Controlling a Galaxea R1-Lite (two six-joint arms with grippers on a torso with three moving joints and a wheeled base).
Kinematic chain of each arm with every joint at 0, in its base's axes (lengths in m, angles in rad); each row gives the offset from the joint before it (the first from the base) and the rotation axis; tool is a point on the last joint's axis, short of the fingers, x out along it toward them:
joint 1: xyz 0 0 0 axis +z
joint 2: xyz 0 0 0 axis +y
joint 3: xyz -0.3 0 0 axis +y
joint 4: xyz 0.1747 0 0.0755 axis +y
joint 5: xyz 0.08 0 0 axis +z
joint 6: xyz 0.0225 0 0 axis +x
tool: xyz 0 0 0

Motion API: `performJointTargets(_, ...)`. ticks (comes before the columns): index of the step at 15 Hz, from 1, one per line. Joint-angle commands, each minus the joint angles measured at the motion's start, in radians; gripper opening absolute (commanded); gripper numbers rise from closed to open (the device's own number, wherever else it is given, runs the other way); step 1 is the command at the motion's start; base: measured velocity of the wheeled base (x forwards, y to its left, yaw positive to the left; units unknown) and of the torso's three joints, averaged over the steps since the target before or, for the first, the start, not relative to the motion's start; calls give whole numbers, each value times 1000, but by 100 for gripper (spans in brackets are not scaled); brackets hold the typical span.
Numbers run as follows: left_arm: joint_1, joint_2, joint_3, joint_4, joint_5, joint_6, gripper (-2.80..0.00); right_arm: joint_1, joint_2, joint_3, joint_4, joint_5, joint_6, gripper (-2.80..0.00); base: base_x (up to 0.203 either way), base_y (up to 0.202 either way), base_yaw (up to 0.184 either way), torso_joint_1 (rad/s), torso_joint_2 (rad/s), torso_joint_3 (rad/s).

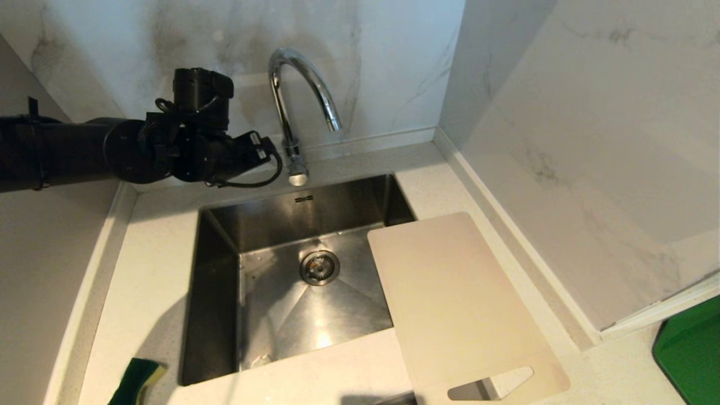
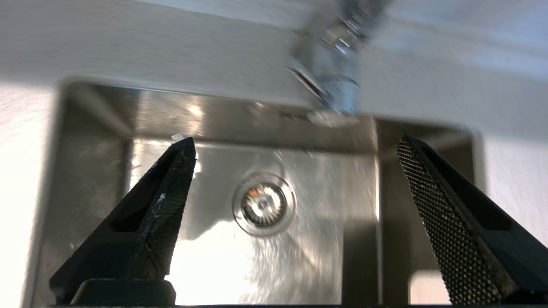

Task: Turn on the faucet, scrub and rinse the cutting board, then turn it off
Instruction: Turn on the tap

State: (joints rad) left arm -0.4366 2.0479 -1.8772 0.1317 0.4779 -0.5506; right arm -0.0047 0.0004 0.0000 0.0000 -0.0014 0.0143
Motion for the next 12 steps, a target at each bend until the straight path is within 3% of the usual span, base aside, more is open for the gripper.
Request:
performJointTargets(1,-24,4,0,0,94,-38,0,0,0,2,0,0,0,-280,0,0,0,0,0,0)
performJointTargets(5,-51,31,-4,-1,250,-77,0,0,0,2,0,0,1,-280,0,0,0,0,0,0)
performJointTargets(9,-56,89,-6,-168,371,-73,0,0,0,2,0,0,0,-280,0,0,0,0,0,0)
performJointTargets(12,-56,108,-19,-219,387,-74,0,0,0,2,0,0,0,-280,0,0,0,0,0,0)
